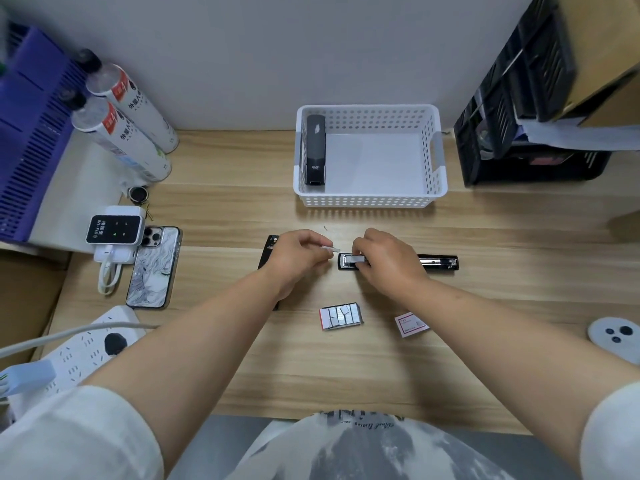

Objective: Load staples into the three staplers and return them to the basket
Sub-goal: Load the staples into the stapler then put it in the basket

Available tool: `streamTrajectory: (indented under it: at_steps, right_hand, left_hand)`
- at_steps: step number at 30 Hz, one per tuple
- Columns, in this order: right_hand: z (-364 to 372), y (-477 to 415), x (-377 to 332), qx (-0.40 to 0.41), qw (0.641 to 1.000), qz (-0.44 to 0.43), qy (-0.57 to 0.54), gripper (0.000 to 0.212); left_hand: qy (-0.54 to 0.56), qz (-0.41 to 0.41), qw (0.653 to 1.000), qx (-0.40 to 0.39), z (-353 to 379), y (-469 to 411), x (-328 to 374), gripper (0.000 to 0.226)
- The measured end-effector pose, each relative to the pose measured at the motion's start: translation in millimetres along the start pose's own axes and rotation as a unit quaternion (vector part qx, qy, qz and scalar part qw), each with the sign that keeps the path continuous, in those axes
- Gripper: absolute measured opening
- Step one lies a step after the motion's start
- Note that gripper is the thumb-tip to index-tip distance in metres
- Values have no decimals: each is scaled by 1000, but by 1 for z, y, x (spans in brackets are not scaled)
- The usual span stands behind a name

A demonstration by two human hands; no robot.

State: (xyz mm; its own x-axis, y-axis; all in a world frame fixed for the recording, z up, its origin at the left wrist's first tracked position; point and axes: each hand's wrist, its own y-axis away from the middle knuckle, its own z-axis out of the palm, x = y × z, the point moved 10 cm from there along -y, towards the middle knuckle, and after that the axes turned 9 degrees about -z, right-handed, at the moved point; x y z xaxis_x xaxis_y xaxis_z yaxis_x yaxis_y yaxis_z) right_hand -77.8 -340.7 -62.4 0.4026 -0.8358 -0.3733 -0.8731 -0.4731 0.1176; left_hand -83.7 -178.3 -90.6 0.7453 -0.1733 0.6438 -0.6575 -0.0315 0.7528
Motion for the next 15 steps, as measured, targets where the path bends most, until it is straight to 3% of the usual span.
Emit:
streamTrajectory:
  at_steps: [8,15]
  right_hand:
    - [-9,7,16,15,987,54,-151,27]
    - [-30,7,12,32,967,30,-251,13]
  left_hand:
    - [-42,49,998,-18,16,5,10,21]
    - [-33,76,995,-56,41,14,25,29]
